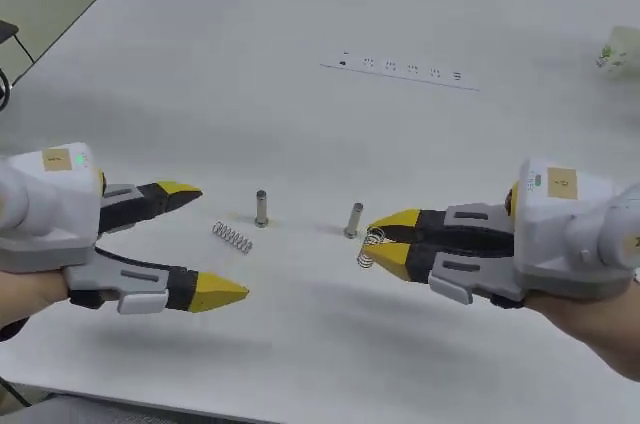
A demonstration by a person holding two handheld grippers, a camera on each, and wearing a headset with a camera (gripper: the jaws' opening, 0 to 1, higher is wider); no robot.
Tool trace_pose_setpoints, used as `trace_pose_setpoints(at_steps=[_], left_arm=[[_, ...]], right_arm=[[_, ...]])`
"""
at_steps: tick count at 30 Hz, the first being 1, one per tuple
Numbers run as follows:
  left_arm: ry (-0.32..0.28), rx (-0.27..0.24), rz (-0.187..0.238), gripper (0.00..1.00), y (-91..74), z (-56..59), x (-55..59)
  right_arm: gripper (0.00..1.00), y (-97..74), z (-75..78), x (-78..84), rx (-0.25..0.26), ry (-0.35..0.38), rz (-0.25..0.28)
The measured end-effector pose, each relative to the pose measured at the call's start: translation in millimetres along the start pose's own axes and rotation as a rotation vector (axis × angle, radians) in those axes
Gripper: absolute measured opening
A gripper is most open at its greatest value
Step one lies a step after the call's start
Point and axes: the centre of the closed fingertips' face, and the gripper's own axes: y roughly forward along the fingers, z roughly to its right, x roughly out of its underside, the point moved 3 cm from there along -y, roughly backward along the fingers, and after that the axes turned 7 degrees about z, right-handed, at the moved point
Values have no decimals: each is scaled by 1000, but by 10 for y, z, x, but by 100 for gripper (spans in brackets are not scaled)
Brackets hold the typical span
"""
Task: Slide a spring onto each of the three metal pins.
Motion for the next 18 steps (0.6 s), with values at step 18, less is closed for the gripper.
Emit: trace_pose_setpoints(at_steps=[18], left_arm=[[-49,-78,28,98,-126,-132,35]], right_arm=[[8,75,115,126,56,14,-27]])
